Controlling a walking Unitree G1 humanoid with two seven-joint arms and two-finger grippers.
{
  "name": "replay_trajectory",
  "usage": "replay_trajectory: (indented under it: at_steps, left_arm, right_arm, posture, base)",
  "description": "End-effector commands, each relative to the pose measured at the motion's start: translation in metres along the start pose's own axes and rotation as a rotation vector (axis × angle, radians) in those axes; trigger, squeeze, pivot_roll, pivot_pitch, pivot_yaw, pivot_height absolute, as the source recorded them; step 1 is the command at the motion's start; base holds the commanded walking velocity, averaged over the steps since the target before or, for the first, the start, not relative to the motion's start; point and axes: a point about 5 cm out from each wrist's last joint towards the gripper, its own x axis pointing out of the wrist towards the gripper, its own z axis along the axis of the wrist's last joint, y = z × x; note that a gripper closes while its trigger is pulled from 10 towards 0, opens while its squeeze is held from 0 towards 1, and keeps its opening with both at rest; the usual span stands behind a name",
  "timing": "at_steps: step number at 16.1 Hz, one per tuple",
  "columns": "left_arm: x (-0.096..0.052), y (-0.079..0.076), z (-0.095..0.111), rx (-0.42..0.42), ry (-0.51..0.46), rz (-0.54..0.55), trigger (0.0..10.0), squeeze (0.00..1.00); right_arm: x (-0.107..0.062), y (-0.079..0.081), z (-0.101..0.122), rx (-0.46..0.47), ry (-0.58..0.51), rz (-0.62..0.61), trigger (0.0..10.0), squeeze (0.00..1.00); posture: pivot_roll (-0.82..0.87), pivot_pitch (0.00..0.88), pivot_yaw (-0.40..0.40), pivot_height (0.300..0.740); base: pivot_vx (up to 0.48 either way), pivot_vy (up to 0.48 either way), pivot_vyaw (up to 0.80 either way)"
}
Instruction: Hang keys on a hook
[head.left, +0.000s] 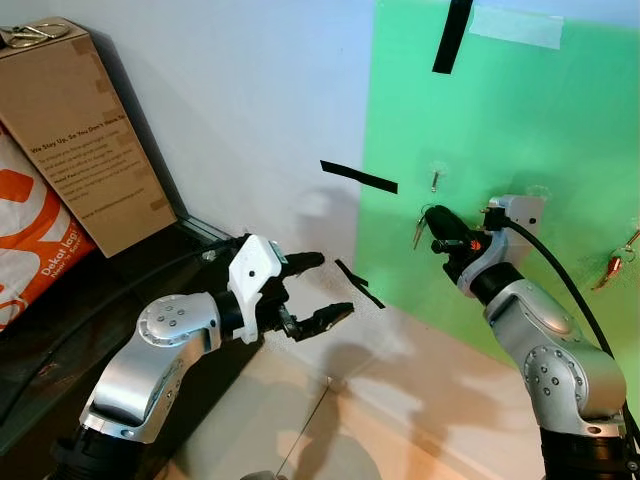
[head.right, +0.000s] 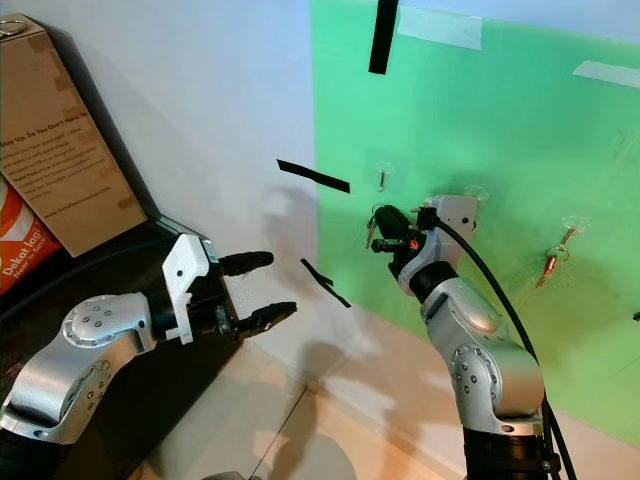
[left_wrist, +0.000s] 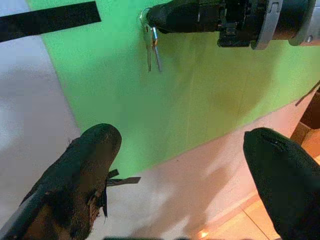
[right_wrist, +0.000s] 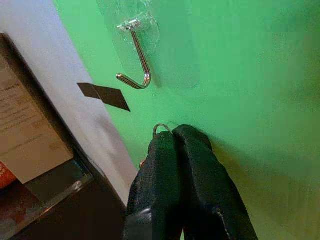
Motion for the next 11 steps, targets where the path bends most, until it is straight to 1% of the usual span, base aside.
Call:
replay_trajectory:
  at_steps: [1, 4, 6, 9, 11]
  left_arm:
    - [0.001, 0.003, 0.003, 0.016, 0.000, 0.004, 10.0, 0.00]
    - [0.005, 0.004, 0.004, 0.015, -0.015, 0.015, 10.0, 0.00]
    - [0.006, 0.001, 0.001, 0.009, -0.014, 0.013, 10.0, 0.00]
    - [0.008, 0.001, 0.000, 0.009, -0.013, 0.012, 10.0, 0.00]
    - [0.009, 0.001, 0.000, 0.010, -0.015, 0.009, 10.0, 0.00]
  right_arm:
    - [-0.003, -0.003, 0.002, 0.017, -0.010, -0.008, 10.0, 0.00]
    - [-0.002, -0.005, 0.006, -0.005, -0.007, 0.004, 10.0, 0.00]
    - [-0.005, -0.005, 0.006, -0.035, 0.002, 0.006, 10.0, 0.00]
    - [-0.009, -0.004, 0.007, -0.040, 0.003, 0.012, 10.0, 0.00]
    - [-0.012, 0.000, 0.010, -0.042, -0.003, 0.052, 10.0, 0.00]
  posture:
    - [-0.02, 0.000, 0.075, 0.740]
    - [-0.05, 0.000, 0.075, 0.740]
    - [-0.06, 0.000, 0.083, 0.740]
    - [-0.07, 0.000, 0.084, 0.740]
    - [-0.07, 0.000, 0.083, 0.740]
  base:
    - [0.000, 0.000, 0.00]
    - [0.000, 0.000, 0.00]
    - [0.000, 0.000, 0.00]
    - [0.000, 0.000, 0.00]
    - [0.000, 0.000, 0.00]
